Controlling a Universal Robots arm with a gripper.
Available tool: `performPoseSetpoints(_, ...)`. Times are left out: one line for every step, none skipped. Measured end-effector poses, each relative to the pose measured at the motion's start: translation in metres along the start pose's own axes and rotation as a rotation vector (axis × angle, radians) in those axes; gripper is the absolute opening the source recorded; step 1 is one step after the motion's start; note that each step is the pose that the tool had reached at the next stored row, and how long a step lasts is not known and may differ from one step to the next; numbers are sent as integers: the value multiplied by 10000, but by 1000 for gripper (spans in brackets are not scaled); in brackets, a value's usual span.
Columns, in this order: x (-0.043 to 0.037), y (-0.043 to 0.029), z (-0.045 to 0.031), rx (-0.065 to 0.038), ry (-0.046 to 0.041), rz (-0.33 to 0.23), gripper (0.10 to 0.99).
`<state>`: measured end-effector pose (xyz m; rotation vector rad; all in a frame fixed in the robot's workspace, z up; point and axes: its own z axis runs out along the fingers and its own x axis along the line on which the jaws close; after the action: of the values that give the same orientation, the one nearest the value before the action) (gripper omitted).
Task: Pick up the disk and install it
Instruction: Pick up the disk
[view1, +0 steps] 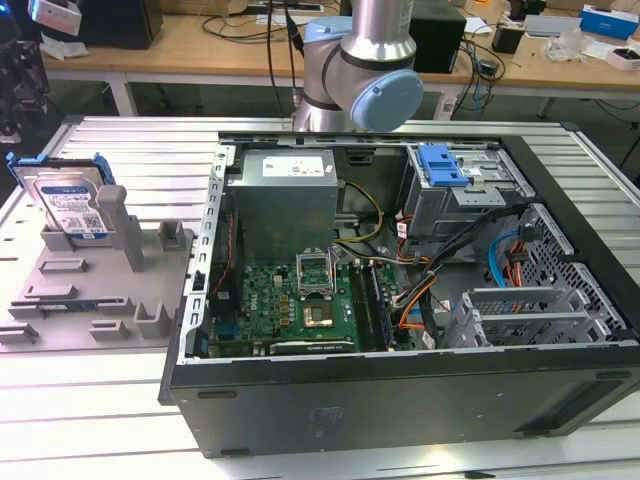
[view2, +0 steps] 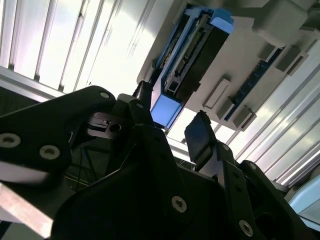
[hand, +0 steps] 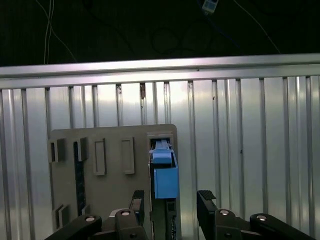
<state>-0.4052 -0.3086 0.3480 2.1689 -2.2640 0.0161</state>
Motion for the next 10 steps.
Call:
performPoseSetpoints(3, 2, 17, 1, 0, 1, 541)
performPoseSetpoints(6, 4, 35, 0, 0, 1, 541)
performPoseSetpoints(8, 8, 54, 1, 0, 0, 541)
performPoseSetpoints(9, 12, 67, 0, 1, -2, 541)
performPoseSetpoints(9, 14, 74, -1, 1, -2, 541)
performPoseSetpoints(10, 17, 82, 0, 0, -1, 541)
performPoseSetpoints(12, 22, 91, -2, 1, 1, 541)
performPoseSetpoints(15, 26, 100, -1, 1, 2, 541)
performPoseSetpoints(18, 28, 106, 0, 1, 2, 541)
performPoseSetpoints(22, 31, 114, 0, 1, 1, 541)
